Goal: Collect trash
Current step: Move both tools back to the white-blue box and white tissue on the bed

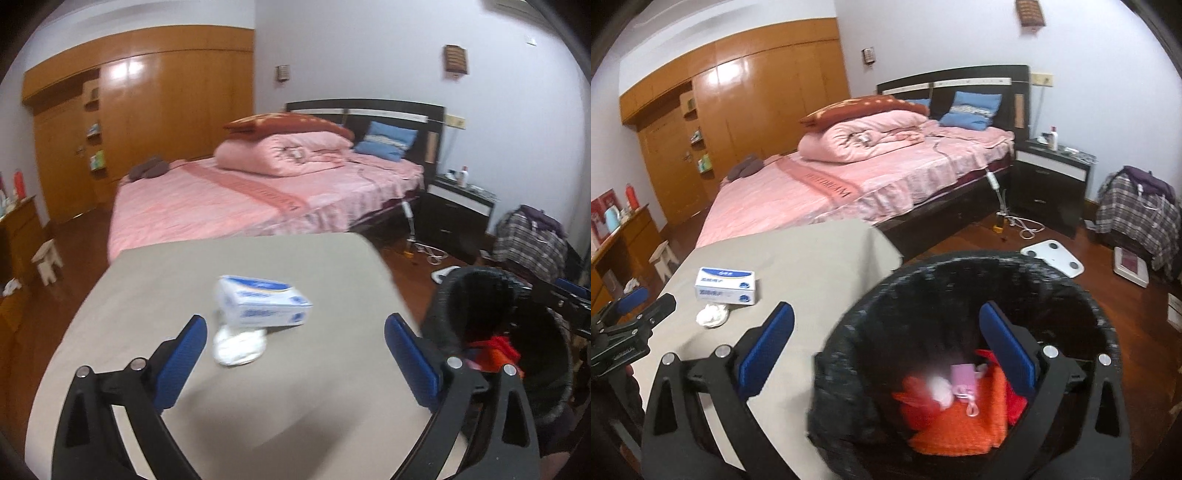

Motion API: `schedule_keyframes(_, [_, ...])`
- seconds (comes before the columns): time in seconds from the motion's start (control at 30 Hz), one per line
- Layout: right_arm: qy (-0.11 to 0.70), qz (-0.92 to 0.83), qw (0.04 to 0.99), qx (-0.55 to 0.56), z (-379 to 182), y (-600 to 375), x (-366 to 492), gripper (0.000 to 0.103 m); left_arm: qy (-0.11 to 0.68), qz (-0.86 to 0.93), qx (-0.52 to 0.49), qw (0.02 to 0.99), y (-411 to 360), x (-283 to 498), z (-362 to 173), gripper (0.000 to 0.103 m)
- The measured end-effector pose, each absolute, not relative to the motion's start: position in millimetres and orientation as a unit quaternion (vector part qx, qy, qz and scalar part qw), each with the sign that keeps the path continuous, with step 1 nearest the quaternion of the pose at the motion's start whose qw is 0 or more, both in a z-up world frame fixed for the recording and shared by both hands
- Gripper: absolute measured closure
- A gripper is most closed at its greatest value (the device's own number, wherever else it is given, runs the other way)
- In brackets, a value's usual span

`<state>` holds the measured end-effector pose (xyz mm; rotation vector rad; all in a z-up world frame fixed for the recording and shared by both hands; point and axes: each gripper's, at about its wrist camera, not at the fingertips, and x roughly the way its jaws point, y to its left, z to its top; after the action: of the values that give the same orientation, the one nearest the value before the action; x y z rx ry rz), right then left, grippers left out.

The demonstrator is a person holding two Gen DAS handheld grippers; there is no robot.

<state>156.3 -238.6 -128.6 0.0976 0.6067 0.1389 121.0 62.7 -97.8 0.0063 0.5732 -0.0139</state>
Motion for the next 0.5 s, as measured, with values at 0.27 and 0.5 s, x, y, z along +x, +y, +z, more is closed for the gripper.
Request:
schedule_keyframes(0.27, [0.311, 0.104, 0.944, 0.041, -137.2, -187.0, 173.3, 0.005, 0.287, 0.048, -0.007, 0.957, 115.5, 117.6, -107.1, 0.008])
schedule_keyframes(0.5, [0.322, 0.142, 0.935, 0.038, -145.1, -132.5, 192.8, 0.005, 0.289, 0.078, -0.009, 0.954, 152.1, 123.0, -114.4, 0.008])
